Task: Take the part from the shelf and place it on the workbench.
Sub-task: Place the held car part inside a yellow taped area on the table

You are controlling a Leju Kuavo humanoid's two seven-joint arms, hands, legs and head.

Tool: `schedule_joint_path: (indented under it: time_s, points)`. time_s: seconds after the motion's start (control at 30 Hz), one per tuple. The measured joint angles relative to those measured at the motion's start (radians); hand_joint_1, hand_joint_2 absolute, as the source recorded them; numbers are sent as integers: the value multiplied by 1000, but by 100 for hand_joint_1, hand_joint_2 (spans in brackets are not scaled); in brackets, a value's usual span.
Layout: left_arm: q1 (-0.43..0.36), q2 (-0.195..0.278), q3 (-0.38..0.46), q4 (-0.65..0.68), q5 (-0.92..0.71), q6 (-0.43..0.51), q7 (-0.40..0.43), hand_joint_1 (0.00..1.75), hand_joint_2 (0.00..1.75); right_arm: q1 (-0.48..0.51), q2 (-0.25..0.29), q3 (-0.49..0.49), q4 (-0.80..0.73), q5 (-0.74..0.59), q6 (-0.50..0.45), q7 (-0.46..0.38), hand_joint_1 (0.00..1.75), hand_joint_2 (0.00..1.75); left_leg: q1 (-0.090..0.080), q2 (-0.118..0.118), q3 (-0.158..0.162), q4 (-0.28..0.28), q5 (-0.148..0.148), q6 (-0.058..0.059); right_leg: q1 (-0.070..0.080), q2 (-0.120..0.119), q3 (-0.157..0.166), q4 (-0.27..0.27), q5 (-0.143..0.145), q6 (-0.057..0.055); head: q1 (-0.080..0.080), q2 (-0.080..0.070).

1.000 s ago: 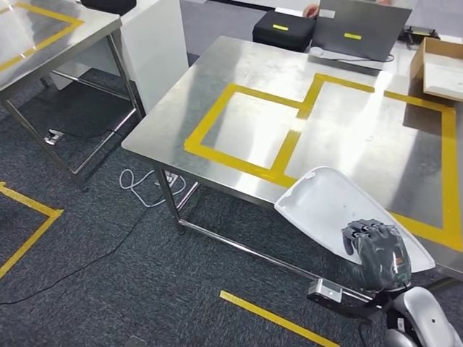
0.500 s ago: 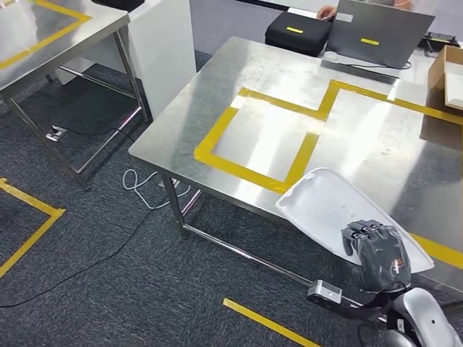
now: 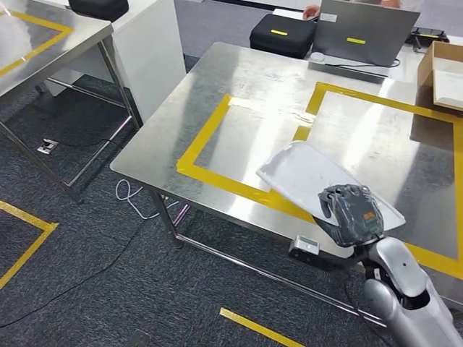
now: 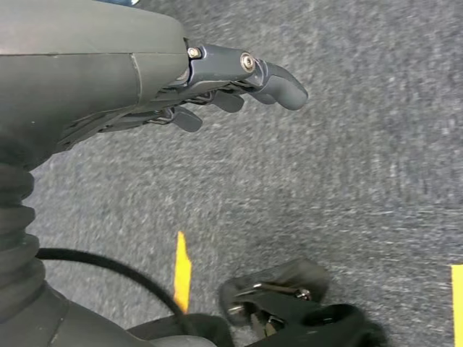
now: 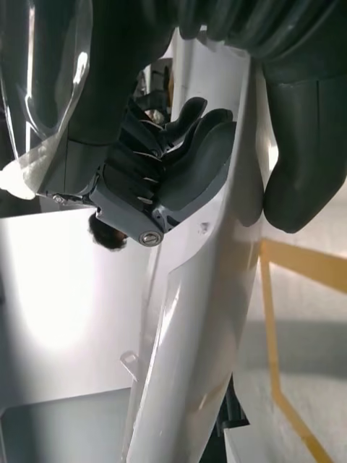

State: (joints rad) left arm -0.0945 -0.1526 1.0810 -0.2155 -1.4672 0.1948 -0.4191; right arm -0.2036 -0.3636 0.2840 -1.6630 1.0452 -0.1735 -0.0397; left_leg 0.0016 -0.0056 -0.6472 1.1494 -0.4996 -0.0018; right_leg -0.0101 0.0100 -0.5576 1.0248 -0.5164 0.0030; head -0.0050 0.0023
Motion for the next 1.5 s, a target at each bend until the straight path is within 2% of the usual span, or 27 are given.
schedule_joint_path:
  time_s: [0.07, 0.2, 0.27, 0.33, 0.37, 0.4, 0.43, 0.5, 0.57, 0.67, 0.73, 0.77, 0.83, 0.87, 0.9, 0.93, 1.0, 1.07, 1.17, 1.23, 1.27, 1.33, 1.37, 1.4, 1.43, 1.47, 1.5]
  points:
    - [-10, 0, -10, 0, -13, -6, 12, 0, 175, -105, 22, 41, 62, 1, 39, 10, 175, 175, -4, 4, 23, -87, 37, 8, 3, 2, 1, 1, -4, 9, 1, 0]
    - [-24, -2, -34, 0, -32, -15, 31, 0, 175, -294, 79, 132, 202, 6, 87, 30, 175, 175, -3, 3, 31, -113, 39, 24, 1, -2, -12, 6, -12, 27, 1, 0]
    - [-32, -4, -44, 0, -37, -17, 36, 0, 175, -364, 109, 171, 263, 6, 93, 40, 175, 175, 2, 3, 35, -120, 43, 33, 0, -5, -50, 77, -49, 34, 4, 0]
    - [-36, -5, -54, 0, -40, -18, 38, 0, 175, -415, 139, 208, 322, 3, 95, 48, 175, 175, 3, 2, 36, -120, 41, 36, -1, -6, -121, 212, -97, 38, 6, 0]
    - [-36, -5, -58, 0, -41, -20, 41, 0, 175, -435, 157, 228, 353, 1, 96, 52, 175, 175, 3, 2, 36, -120, 40, 37, -2, -6, -154, 263, -105, 40, 6, 0]
    - [-36, -5, -63, 0, -42, -21, 45, 0, 175, -453, 174, 247, 384, -1, 98, 57, 175, 175, 3, 2, 37, -120, 39, 36, -2, -6, -173, 280, -93, 42, 6, 0]
    - [-37, -6, -67, 0, -43, -22, 48, 0, 175, -470, 192, 264, 414, -3, 98, 60, 175, 175, 4, 1, 39, -119, 37, 34, -3, -7, -172, 256, -63, 42, 6, 0]
    - [-38, -6, -77, 0, -46, -26, 53, 0, 175, -503, 231, 293, 472, -10, 100, 64, 175, 175, 6, -1, 44, -118, 30, 26, -4, -6, -128, 133, 16, 43, 6, 0]
    - [-42, -7, -85, 0, -45, -37, 46, 0, 175, -535, 275, 323, 535, -15, 103, 66, 175, 175, 5, -1, 45, -115, 26, 14, -3, -4, -81, 32, 49, 36, 6, 0]
    - [-47, -7, -90, 0, -35, -60, 22, 0, 175, -560, 332, 361, 623, -16, 107, 68, 175, 175, 5, -1, 43, -117, 25, 0, 1, -3, -67, 9, 42, 16, 5, 0]
    - [-49, -7, -93, 0, -29, -75, 12, 0, 175, -572, 362, 378, 676, -18, 104, 70, 175, 175, 7, 0, 33, -90, 5, -10, -1, -4, -61, 5, 41, 4, 3, 0]
    - [-49, -6, -95, 0, -27, -82, 9, 0, 175, -577, 376, 386, 704, -17, 99, 72, 175, 175, 8, 1, 15, -48, -17, -14, -2, -5, -57, 4, 40, -2, 2, 0]
    - [-49, -6, -99, 0, -23, -90, 9, 0, 175, -579, 398, 401, 755, -14, 89, 74, 175, 175, 8, 1, -44, 80, -69, -19, 0, -6, -51, 4, 36, -11, 0, 0]
    - [-47, -5, -100, 0, -22, -92, 9, 0, 175, -575, 406, 409, 778, -12, 82, 74, 175, 175, 8, 1, -73, 135, -84, -19, 2, -6, -49, 4, 34, -13, 0, 0]
    - [-46, -4, -102, 0, -21, -94, 9, 0, 175, -570, 412, 415, 799, -10, 77, 74, 175, 175, 8, 1, -89, 159, -81, -18, 3, -6, -46, 4, 32, -15, 0, 0]
    - [-45, -4, -103, 0, -20, -97, 9, 0, 175, -566, 418, 421, 817, -9, 73, 74, 175, 175, 8, 1, -89, 146, -60, -15, 5, -5, -44, 4, 30, -15, 0, 0]
    - [-44, -2, -107, 0, -21, -107, 9, 0, 175, -560, 429, 431, 849, -2, 64, 77, 175, 175, 6, 1, -47, 29, 16, -4, 7, -4, -38, 5, 26, -14, 0, 0]
    - [-44, 0, -108, 0, -23, -116, 9, 0, 175, -559, 440, 439, 877, 8, 54, 85, 175, 175, 1, 1, -2, -78, 57, 5, 11, -3, -37, 5, 22, -9, 1, 0]
    - [-41, 0, -109, 0, -24, -123, 12, 0, 175, -555, 453, 449, 912, 21, 47, 95, 175, 175, -2, 0, 15, -115, 52, 12, 12, -3, -38, 1, 20, 5, 2, 0]
    - [-39, 0, -112, 0, -24, -122, 18, 0, 175, -555, 460, 456, 931, 30, 45, 98, 175, 175, 2, 0, 21, -124, 55, 19, 11, -4, -48, 18, 3, 16, 3, 0]
    - [-39, 0, -114, 0, -25, -121, 21, 0, 175, -556, 463, 459, 939, 34, 43, 99, 175, 175, 5, 0, 24, -128, 56, 22, 11, -4, -66, 53, -18, 20, 5, 0]
    - [-39, 0, -119, 0, -27, -120, 24, 0, 175, -554, 465, 463, 955, 39, 39, 99, 175, 175, 6, 0, 25, -130, 55, 27, 8, -4, -128, 174, -72, 26, 7, 0]
    - [-38, 0, -121, 0, -28, -119, 27, 0, 175, -550, 465, 466, 961, 40, 38, 98, 175, 175, 6, 0, 25, -129, 54, 28, 7, -4, -162, 236, -91, 29, 7, 0]
    - [-36, 0, -123, 0, -28, -117, 29, 0, 175, -546, 465, 468, 966, 41, 38, 98, 175, 175, 6, 0, 26, -129, 54, 28, 6, -4, -185, 273, -95, 32, 7, 0]
    - [-35, 0, -125, 0, -30, -114, 32, 0, 175, -542, 465, 471, 971, 42, 38, 97, 175, 175, 6, 0, 26, -129, 53, 28, 5, -5, -192, 272, -78, 34, 7, 0]
    - [-34, 0, -128, 0, -31, -110, 35, 0, 175, -541, 465, 473, 974, 42, 38, 96, 175, 175, 7, -1, 27, -128, 51, 27, 3, -5, -178, 231, -44, 36, 7, 0]
    - [-34, 0, -130, 0, -33, -107, 37, 0, 175, -541, 466, 474, 976, 43, 38, 96, 175, 175, 8, -1, 29, -127, 49, 24, 1, -6, -149, 160, -3, 37, 7, 0]
